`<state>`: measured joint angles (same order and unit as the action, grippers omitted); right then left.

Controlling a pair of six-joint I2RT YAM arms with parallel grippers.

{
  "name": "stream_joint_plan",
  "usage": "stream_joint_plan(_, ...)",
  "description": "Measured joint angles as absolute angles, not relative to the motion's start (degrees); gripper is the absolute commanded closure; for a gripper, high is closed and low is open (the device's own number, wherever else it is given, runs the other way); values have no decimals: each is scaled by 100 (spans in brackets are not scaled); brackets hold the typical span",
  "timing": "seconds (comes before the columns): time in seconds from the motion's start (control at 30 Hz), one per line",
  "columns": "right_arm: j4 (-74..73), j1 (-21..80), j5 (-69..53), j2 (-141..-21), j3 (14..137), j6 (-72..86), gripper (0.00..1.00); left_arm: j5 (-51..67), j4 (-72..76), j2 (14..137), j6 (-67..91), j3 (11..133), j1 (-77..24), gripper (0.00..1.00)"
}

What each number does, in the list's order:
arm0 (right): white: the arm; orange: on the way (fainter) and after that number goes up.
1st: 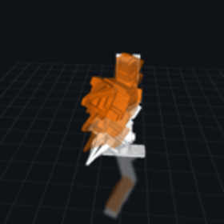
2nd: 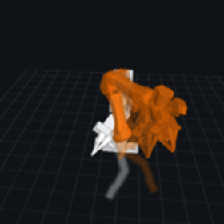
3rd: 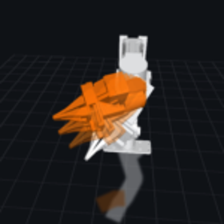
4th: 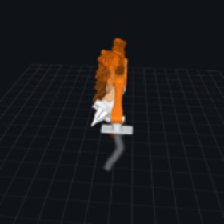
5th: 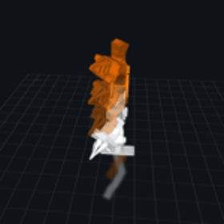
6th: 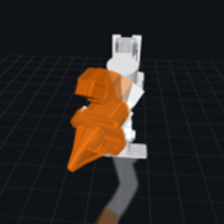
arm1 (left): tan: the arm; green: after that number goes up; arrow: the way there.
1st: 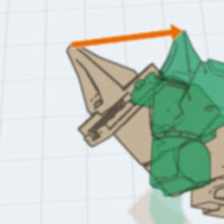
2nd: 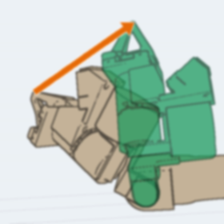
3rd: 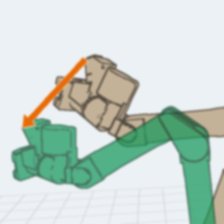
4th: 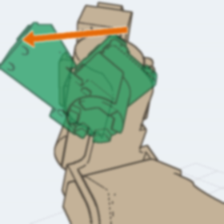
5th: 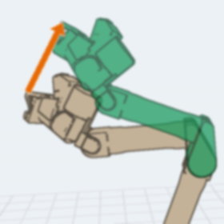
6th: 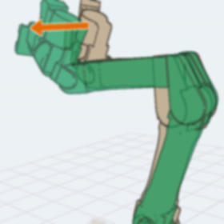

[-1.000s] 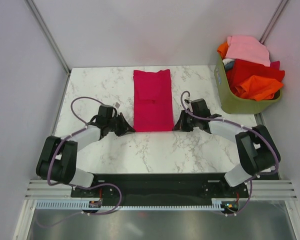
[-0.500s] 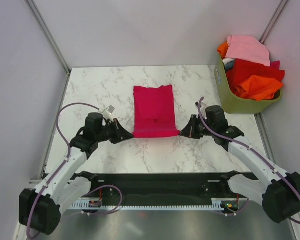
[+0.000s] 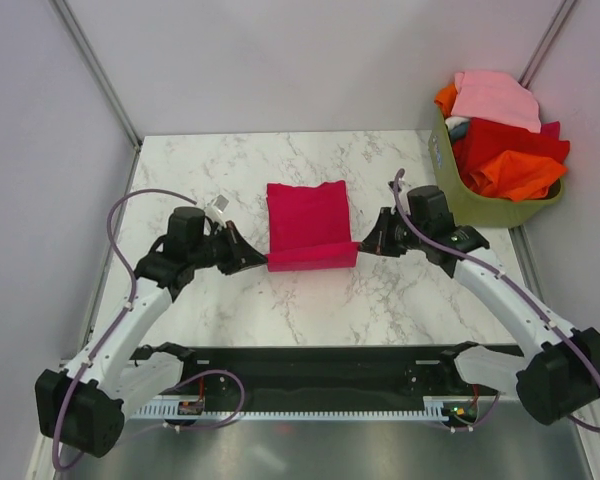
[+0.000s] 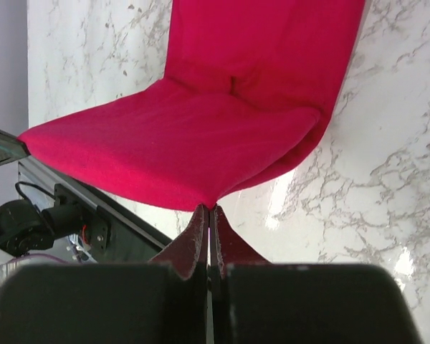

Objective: Fold and stack the t-shirts
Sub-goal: Fold the tshirt

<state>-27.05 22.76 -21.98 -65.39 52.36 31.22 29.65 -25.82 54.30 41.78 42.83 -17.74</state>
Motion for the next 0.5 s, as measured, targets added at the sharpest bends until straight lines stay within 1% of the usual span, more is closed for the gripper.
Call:
stream_joint_plan(0.33,-2805,2080,-2058,-8049,6469,2974,100,2755,-2602,6805,4154,5245,-1413,98)
stream_joint_plan(0.5,-2805,1925,-2117,-8759,7142,2958,100,2773,-2554,7642,4093,5916,-1146,98)
